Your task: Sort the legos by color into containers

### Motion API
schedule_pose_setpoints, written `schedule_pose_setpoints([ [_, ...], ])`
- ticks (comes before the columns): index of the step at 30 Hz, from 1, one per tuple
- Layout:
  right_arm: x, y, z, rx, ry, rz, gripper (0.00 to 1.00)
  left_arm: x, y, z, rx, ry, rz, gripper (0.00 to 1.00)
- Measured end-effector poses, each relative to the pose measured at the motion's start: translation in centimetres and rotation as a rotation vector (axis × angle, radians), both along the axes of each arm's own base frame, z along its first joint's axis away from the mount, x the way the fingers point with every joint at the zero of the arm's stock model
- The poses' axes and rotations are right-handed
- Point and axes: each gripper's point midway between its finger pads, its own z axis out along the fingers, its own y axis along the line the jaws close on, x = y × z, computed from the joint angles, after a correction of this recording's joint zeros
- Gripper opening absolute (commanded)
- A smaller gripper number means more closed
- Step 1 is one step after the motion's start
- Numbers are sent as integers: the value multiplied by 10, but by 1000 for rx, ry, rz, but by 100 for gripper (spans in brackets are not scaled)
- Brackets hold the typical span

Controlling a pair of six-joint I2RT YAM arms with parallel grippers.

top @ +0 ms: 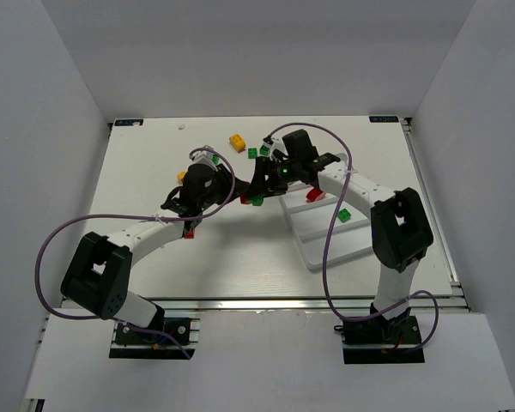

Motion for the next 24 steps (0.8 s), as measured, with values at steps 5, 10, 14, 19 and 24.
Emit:
schedule_pose_setpoints([
  [5, -2, 3, 1, 8, 1, 10, 43, 0, 0, -2, 3, 3, 1, 14],
  [10, -3, 4, 3, 19, 1, 19, 20, 0, 0, -2, 1, 3, 2, 14],
  [14, -3, 4, 4, 30, 0, 24, 0, 1, 0, -2, 0, 0, 5, 14],
  [19, -9, -1, 2, 72, 27, 67, 0, -3, 2, -5, 1, -5, 11, 13],
  [24, -10, -14, 8, 131, 29, 119, 0, -7, 16, -19, 28, 15, 39, 13],
])
